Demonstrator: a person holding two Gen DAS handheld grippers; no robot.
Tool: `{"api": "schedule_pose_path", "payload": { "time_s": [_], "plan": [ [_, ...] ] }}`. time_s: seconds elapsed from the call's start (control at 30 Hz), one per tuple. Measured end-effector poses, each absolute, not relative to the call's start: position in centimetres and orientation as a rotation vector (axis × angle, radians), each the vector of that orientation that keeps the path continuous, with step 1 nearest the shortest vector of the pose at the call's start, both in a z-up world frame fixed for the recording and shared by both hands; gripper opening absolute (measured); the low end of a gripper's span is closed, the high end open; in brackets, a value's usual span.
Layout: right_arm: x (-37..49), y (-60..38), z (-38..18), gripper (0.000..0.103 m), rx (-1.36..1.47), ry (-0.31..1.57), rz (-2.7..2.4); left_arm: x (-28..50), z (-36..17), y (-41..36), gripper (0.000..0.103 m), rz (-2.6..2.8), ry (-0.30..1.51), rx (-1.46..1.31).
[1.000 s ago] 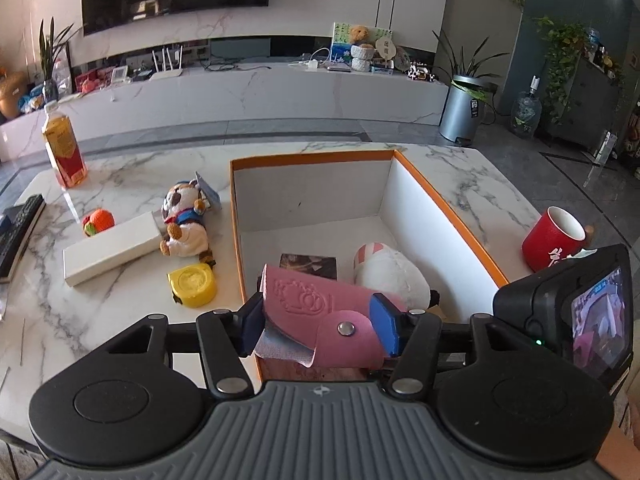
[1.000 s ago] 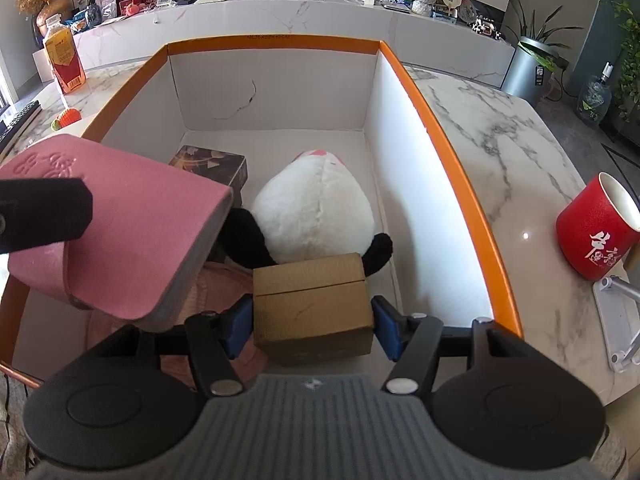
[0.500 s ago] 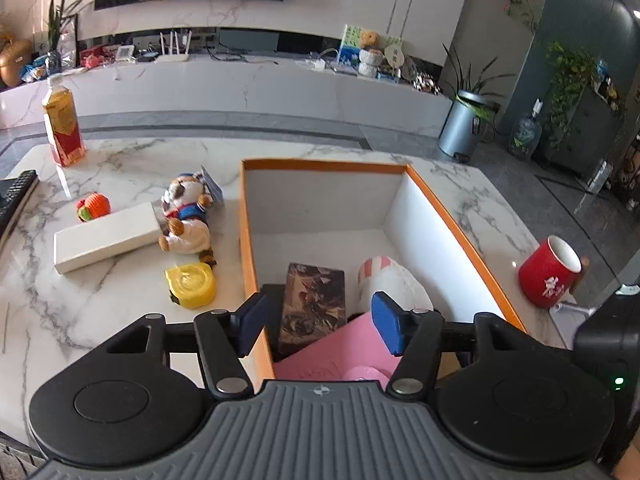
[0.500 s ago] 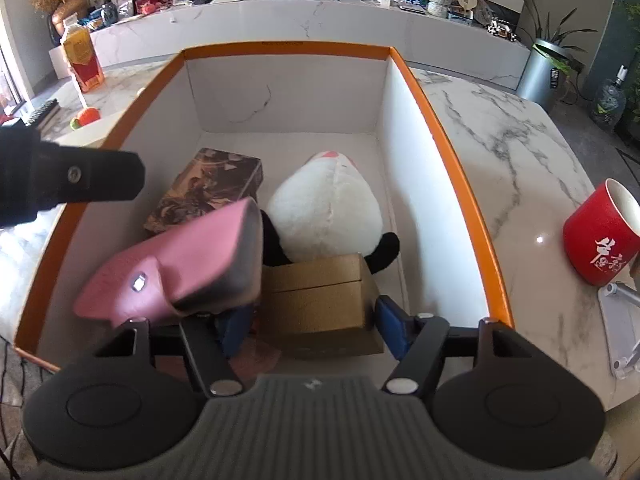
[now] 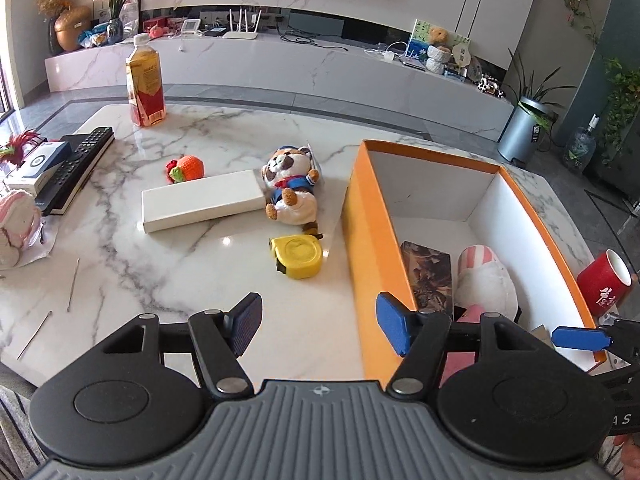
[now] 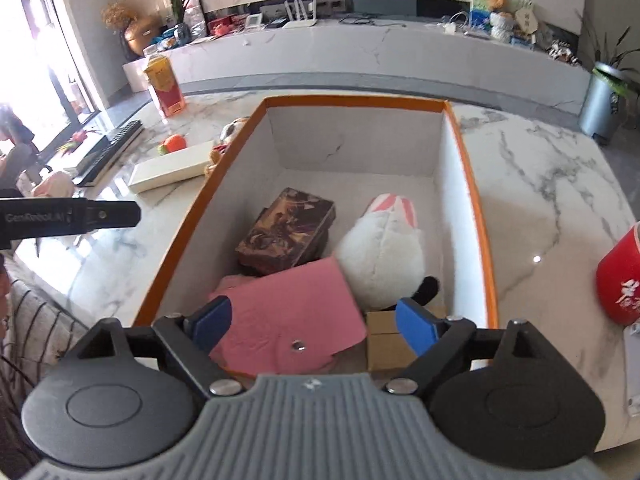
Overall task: Organize objects
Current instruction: 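Lower the pink wallet into the orange box and open the left tool, then move both tools back over the table toward the white box and crochet fruit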
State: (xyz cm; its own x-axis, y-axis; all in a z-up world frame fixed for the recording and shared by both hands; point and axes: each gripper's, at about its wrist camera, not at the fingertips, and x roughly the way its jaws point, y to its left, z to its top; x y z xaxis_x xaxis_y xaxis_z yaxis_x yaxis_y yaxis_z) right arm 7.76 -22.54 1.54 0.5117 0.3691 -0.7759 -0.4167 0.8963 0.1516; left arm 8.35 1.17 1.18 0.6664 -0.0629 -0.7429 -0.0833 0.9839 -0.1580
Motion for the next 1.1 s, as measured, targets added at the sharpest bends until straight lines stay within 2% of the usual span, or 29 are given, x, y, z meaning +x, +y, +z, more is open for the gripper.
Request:
{"api": "schedule_pose_path", "payload": {
  "time_s": [0.3,0.5,0.6,0.77,1.1],
  "plan": [
    [8.9,-18.5,0.4,0.09,-0.13,1.022,0.549,8.3,0.6,2.0,0.075,0.007,0.864,-0.197],
    [8.5,-18.1,0.9,0.09,-0.019,1.0,0.51,8.4,0.2,3.3,0.076,0.067,0.881,-0.135],
    [7.9,-17.7,1.4,0.095,-0.012,0.965,0.502,8.3,0.0,4.2,0.083,0.107,0.877,-0.104],
    [7.2,-16.9,3.3,0.096,0.068,0.909,0.562,8.3,-0.1,5.0,0.084,0.111,0.899,-0.074],
    [8.4,-11.3,5.8,0.099,-0.024,0.856,0.705,8.8,-0.7,6.6,0.088,0.185,0.923,-0.066]
  ]
}}
